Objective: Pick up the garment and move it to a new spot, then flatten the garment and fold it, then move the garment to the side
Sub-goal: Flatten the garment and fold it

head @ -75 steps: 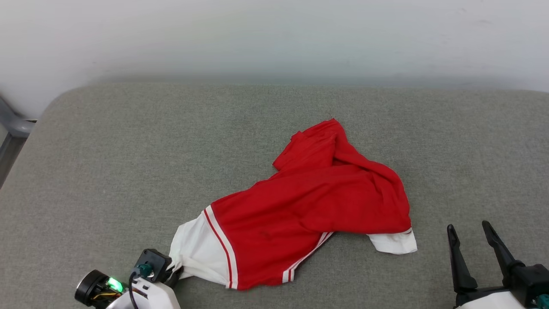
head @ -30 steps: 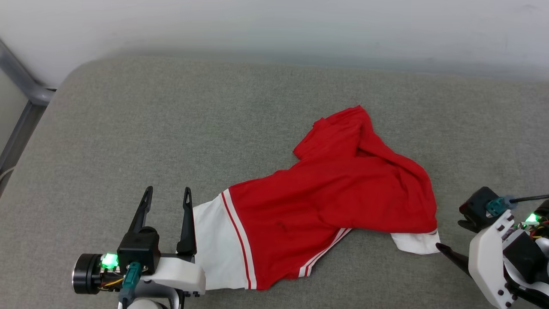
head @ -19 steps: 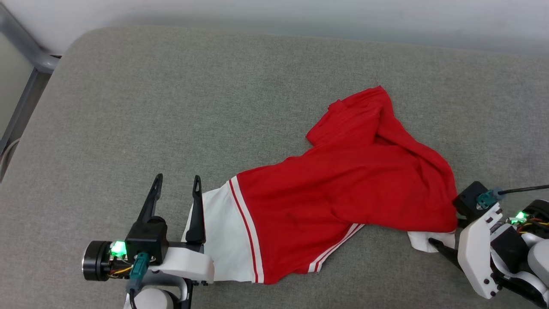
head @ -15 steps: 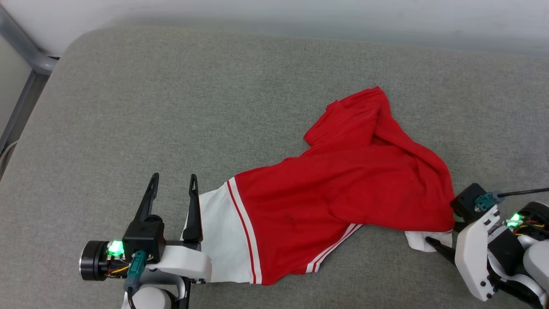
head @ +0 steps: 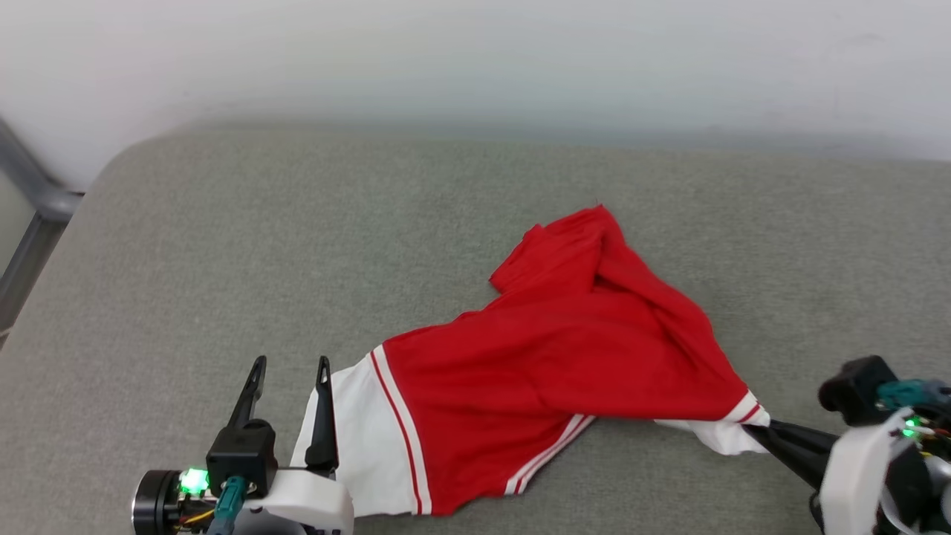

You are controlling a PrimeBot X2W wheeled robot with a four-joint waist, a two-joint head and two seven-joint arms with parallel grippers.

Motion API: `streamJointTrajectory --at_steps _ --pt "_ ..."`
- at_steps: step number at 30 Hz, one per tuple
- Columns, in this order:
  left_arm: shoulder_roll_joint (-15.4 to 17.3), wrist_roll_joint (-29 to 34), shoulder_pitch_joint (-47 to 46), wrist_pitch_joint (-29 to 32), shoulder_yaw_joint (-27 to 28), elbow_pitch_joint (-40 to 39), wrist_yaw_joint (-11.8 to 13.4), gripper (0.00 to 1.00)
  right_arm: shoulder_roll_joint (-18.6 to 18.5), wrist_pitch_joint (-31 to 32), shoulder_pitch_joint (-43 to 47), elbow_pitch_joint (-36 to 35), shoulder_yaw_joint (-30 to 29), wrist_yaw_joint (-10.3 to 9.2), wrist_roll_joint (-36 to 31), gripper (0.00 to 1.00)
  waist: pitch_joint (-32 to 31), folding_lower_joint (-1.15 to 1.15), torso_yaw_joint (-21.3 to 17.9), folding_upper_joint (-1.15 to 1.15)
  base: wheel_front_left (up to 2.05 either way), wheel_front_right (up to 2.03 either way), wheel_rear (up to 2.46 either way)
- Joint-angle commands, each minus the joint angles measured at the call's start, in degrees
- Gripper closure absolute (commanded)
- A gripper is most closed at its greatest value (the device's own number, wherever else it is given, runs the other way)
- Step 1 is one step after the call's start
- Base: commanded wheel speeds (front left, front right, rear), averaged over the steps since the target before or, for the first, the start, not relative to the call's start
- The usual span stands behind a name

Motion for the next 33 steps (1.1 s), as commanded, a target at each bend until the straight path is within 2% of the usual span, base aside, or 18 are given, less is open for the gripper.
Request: streamJointTrajectory --at_steps 1,8,15,19,21,23,26,33 --pt "-0.1 0.6 0.9 -0.1 0.6 0.0 -0.3 0.0 -0.8 -0.3 2.0 -1.5 -1.7 -0.04 0.4 1.0 -1.5 0.0 -1.3 0.0 0.0 0.0 0.0" --pt "-0.8 1.5 3.2 -0.1 2.5 -0.3 -1.3 0.0 -2.7 1.2 14.2 -9.4 -14.5 -0.04 0.5 1.0 -3.0 0.0 -2.8 0.0 0.0 0.0 0.0" --pt "-1.5 2.6 4.0 -0.1 4.0 -0.8 -2.2 0.0 -0.3 5.9 24.3 -16.0 -29.5 -0.04 -1.5 1.0 -2.4 0.0 -3.3 0.0 0.0 0.0 0.0" --pt "-2.1 3.4 2.7 -0.1 4.1 -0.8 -3.0 0.0 1.0 9.3 25.7 -17.3 -34.6 -0.06 -3.0 1.0 -0.7 0.0 -2.8 0.0 0.0 0.0 0.0" --pt "-2.7 3.8 1.7 -0.1 4.0 -0.7 -3.4 0.0 1.9 10.7 24.6 -16.8 -35.8 -0.05 -3.3 1.0 0.5 0.0 -2.3 0.0 0.0 0.0 0.0" --pt "-3.1 4.1 0.9 -0.1 4.0 -0.4 -3.8 0.0 1.4 11.8 22.6 -15.7 -36.2 -0.05 -4.5 1.0 1.8 0.0 -1.6 0.0 0.0 0.0 0.0" --pt "-3.7 4.6 -0.6 -0.1 4.2 -0.1 -4.5 0.0 1.9 13.2 18.8 -13.2 -35.3 -0.05 -3.8 1.0 4.1 0.0 -0.5 0.0 0.0 0.0 0.0" --pt "-5.2 5.8 -3.9 -0.1 4.6 0.4 -5.7 0.0 1.9 15.4 4.5 -3.6 -28.7 -0.05 -4.4 1.0 8.9 0.0 1.8 0.0 0.0 0.0 0.0"
